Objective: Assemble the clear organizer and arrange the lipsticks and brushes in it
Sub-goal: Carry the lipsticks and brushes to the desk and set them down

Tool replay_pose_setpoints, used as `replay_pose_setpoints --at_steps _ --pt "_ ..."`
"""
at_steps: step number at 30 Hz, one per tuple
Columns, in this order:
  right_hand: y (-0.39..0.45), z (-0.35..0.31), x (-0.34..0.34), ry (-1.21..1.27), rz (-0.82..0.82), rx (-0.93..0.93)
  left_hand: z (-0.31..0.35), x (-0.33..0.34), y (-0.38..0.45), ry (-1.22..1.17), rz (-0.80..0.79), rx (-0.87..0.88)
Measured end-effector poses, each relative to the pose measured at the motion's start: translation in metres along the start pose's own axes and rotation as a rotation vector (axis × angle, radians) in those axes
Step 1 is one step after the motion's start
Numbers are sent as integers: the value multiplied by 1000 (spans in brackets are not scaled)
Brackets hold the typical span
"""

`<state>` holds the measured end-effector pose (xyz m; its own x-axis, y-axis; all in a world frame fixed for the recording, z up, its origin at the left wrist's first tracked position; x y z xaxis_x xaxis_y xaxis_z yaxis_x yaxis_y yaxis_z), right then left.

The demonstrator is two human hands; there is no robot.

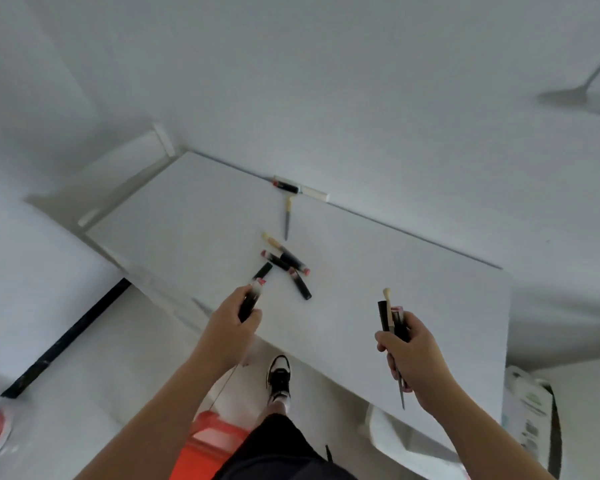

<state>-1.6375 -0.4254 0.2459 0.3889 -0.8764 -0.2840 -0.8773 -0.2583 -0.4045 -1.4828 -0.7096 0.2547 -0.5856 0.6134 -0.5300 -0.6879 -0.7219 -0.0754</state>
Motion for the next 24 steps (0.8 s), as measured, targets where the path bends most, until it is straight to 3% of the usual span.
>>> replay_pose_setpoints --at_steps 6,13,16,20,24 --pt "71 -27 79 -187 121 -46 -30 23 100 416 96 243" --pt "111 -53 165 -557 159 -336 -47 44 147 579 -25 473" --pt "125 -57 187 -741 100 -482 -45 53 157 639 -56 505" --pt "130 -59 202 -976 146 -750 -37 63 169 661 -43 490" --pt "140 -55 208 -990 219 -844 -28 73 180 662 -38 455"
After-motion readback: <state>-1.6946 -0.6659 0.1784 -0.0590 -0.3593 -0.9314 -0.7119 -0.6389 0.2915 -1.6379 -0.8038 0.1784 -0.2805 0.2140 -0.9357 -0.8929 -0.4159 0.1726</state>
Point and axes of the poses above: each hand's wrist, its own y-axis towards the middle knuckle, its own x-axis out of the palm, z = x × y, the point moved 6 cm from there along y, towards the middle knuckle, and after that the axes turned 9 degrees about z, right-handed, at the moved point
